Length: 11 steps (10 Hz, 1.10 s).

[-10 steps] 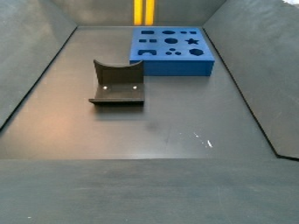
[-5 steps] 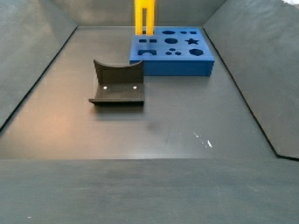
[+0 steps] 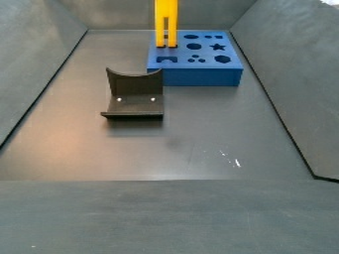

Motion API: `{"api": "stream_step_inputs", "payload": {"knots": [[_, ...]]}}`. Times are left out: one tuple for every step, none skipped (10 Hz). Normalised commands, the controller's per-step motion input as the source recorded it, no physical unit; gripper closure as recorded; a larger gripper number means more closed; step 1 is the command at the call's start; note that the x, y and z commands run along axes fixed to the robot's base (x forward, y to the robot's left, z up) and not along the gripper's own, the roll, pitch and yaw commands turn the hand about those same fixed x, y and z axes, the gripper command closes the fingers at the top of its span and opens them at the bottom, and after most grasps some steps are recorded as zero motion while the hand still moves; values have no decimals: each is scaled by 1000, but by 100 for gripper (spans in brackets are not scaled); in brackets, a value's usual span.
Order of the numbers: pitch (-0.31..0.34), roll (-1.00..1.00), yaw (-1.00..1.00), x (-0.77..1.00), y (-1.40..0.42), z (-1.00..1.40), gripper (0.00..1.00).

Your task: Insert the double-square object.

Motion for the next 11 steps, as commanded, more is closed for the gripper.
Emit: {"api": "stream_step_inputs", "payload": {"knots": [[-26, 0, -86, -134, 31, -183, 100], [-37, 0, -74, -89, 54, -186, 100], [-34, 0, -63, -71, 149, -171, 100], [-41, 0, 0, 0, 83, -211, 100], [-71, 0, 0, 0, 0, -260, 100], [-63, 33, 0, 94, 0, -423, 100], [-41, 119, 0, 106, 0, -586, 100], [-56, 141, 0, 0, 0, -611, 100], [-73, 124, 0, 0, 0, -583, 100], [-89, 81, 0, 23, 0, -546, 100], [-91, 41, 0, 40, 0, -480, 100]]}}
